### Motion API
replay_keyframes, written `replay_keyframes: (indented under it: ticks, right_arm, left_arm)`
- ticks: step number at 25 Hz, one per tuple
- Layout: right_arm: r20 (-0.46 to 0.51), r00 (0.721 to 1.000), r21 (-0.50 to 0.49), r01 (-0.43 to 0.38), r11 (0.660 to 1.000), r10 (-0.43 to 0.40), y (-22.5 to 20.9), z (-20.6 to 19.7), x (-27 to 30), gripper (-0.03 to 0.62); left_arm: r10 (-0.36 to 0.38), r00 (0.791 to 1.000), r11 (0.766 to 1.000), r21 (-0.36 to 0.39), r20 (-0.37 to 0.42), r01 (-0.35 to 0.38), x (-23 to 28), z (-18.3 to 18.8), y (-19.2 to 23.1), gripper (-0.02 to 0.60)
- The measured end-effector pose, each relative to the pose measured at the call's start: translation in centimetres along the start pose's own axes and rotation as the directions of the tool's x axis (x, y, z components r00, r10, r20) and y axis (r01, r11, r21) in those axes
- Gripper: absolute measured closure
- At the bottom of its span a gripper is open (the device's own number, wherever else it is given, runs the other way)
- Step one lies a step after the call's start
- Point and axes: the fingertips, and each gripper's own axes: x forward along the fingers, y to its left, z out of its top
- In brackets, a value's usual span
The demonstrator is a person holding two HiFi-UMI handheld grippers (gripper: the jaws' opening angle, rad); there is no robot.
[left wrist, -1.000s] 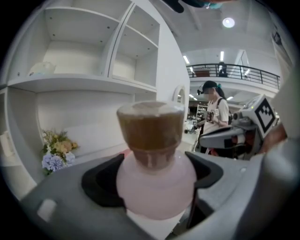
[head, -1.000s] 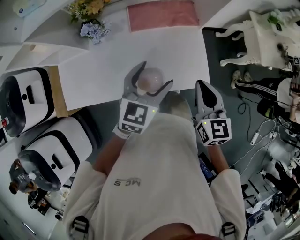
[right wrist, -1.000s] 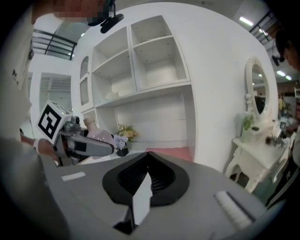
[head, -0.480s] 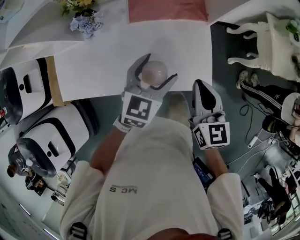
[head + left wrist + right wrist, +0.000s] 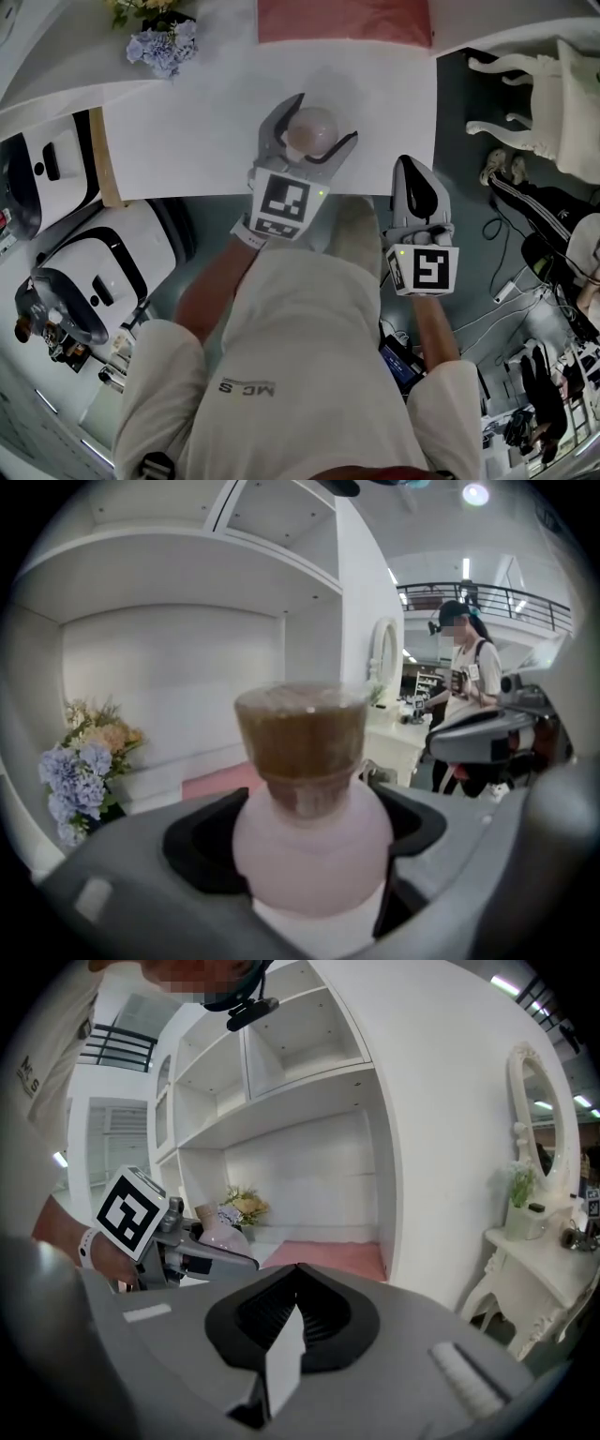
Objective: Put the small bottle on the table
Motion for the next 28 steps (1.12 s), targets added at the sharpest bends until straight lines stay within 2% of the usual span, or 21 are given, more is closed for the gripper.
replay_keyframes:
  ticks: [12, 28]
  right_arm:
    - [-0.033, 0.999, -0.014, 0.011, 1.000, -0.012, -1.2, -4.1, 6.0, 0.606]
    - [-0.037, 0.999, -0.001, 0.022, 1.000, -0.022, -3.3, -6.8, 9.2, 0.606]
  left_arm:
    - [0.057, 0.998, 0.998, 0.009, -0.026, -0.057, 6.2, -4.8, 3.3, 0.178]
    - [0.091, 0.994, 0.996, 0.000, -0.065, -0.091, 14.0, -9.7, 5.2, 0.179]
